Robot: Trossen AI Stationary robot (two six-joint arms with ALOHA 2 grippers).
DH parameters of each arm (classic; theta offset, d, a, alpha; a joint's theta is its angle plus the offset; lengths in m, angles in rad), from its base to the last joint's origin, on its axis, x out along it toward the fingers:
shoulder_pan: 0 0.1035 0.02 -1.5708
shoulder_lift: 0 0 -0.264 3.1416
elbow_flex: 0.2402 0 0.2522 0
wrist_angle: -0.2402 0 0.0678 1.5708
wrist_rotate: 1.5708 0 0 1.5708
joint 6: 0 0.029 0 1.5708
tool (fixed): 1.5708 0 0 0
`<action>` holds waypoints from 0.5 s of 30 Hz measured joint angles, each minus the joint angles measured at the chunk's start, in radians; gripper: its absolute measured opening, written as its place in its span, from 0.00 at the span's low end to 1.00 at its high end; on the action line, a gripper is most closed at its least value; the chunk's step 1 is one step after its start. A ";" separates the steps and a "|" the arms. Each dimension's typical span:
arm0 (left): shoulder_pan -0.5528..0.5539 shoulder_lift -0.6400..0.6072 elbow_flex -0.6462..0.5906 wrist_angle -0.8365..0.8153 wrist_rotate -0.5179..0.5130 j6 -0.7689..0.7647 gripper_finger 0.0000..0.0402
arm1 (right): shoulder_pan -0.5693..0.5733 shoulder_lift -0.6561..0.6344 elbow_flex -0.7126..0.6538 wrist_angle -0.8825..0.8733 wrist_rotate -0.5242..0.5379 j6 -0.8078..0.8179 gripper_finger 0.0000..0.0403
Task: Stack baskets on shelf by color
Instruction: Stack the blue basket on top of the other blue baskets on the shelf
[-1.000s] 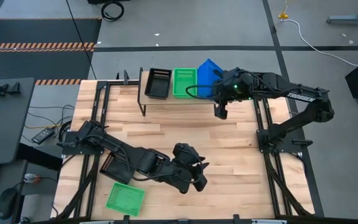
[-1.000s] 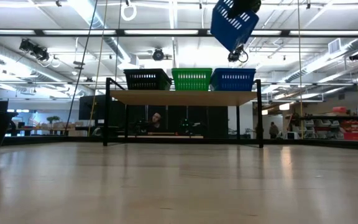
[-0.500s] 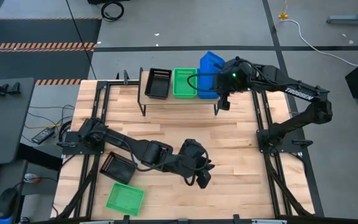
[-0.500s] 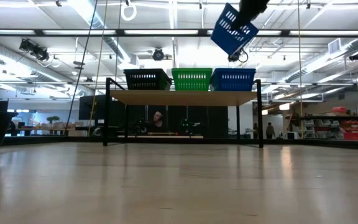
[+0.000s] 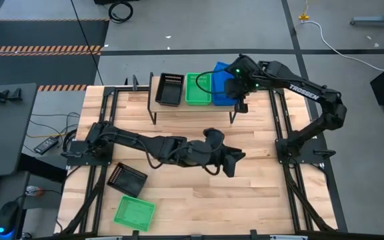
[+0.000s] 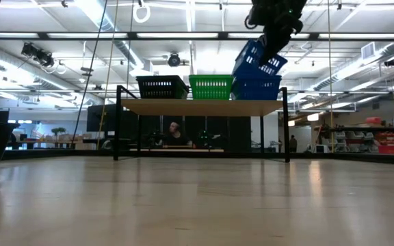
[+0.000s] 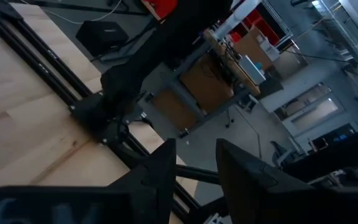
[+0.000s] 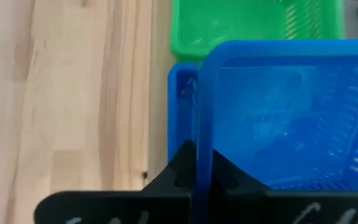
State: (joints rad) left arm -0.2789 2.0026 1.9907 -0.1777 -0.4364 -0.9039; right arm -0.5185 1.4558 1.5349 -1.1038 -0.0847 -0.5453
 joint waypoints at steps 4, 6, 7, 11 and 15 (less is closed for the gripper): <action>0.002 0.000 0.000 0.001 0.000 -0.001 0.30 | -0.009 0.001 0.000 -0.043 -0.014 0.000 0.02; 0.000 0.000 0.000 0.000 0.001 -0.001 0.30 | -0.012 0.001 0.000 -0.054 -0.014 0.002 0.03; 0.000 0.000 0.000 0.001 0.001 -0.001 0.30 | -0.013 0.000 0.000 -0.059 -0.014 0.002 0.04; -0.002 0.000 0.000 0.001 0.001 -0.001 0.30 | -0.014 -0.001 0.000 -0.058 -0.015 0.003 0.04; -0.002 0.000 0.000 0.001 0.001 -0.001 0.30 | -0.014 -0.001 0.000 -0.037 -0.014 0.003 0.04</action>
State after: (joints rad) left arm -0.2806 2.0026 1.9907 -0.1768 -0.4355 -0.9051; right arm -0.5323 1.4551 1.5345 -1.1407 -0.0990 -0.5424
